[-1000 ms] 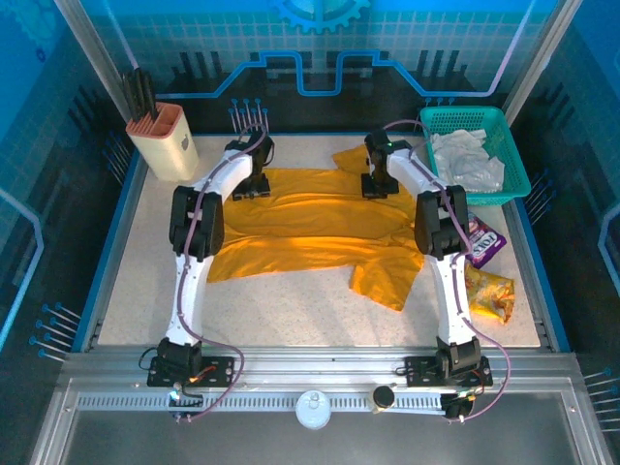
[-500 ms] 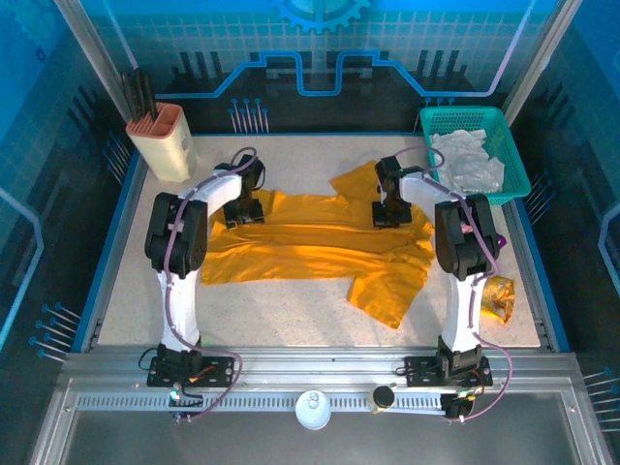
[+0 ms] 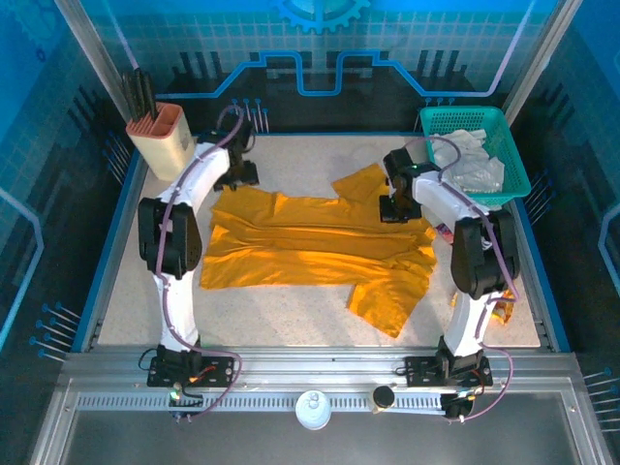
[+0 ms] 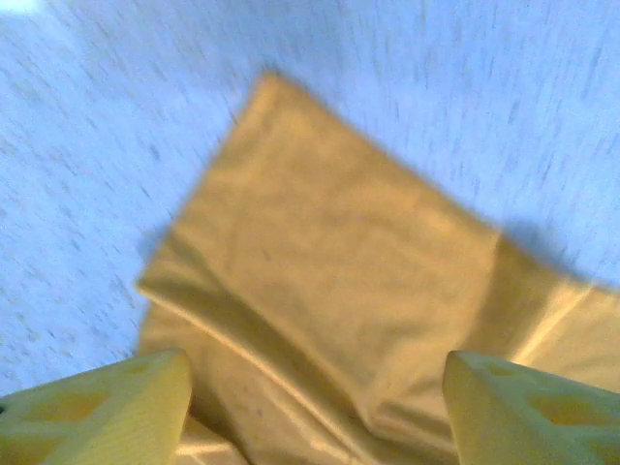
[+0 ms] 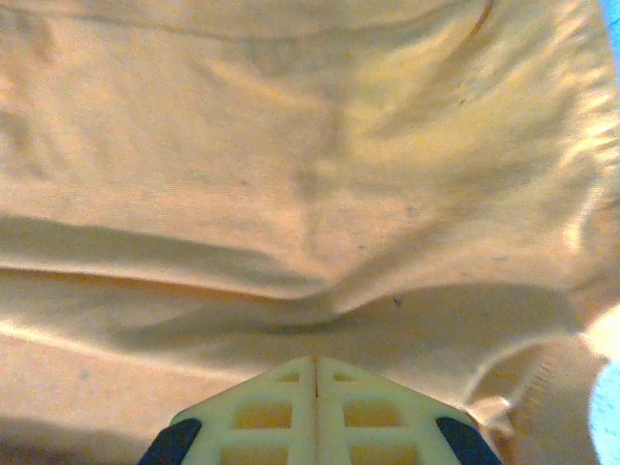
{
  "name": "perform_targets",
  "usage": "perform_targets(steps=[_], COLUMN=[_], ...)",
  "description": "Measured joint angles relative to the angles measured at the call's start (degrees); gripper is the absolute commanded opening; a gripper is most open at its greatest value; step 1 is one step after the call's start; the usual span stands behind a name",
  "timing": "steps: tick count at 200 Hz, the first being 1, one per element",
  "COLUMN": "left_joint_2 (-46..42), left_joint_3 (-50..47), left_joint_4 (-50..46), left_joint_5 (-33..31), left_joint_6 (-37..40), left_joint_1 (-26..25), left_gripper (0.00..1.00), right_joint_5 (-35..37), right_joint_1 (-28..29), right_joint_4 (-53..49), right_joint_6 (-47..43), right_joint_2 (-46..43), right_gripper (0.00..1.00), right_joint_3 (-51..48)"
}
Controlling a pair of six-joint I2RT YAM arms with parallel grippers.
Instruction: Fold and stack the t-shirts
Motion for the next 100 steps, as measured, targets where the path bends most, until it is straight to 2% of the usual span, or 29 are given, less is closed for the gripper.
perform_targets(steps=[9, 45, 75, 100], left_joint_2=[1.6, 13.27, 21.44, 23.67], left_joint_3=[3.76, 15.23, 17.9, 18.1], left_joint_4=[-0.33, -1.73, -3.23, -4.02], left_joint_5=[-0.46, -0.39, -0.39, -0.11], left_joint_6=[1.31, 9.22, 15.13, 17.44], left_joint_1=[1.51, 5.84, 6.01, 5.95], left_gripper=[0.54, 0.54, 0.53, 0.53], right_joint_5=[-0.13, -1.18, -2.36, -3.32], right_joint_1=[0.0, 0.0, 0.0, 0.0], right_joint_4=[0.07, -0.44, -1.51, -1.53], right_joint_6=[0.02, 0.61, 1.33, 2.19], right_joint_2=[-2.34, -9.49, -13.57, -17.44], right_gripper=[0.05, 0.06, 0.07, 0.07], right_joint_3=[-0.55, -4.87, -7.34, -9.68])
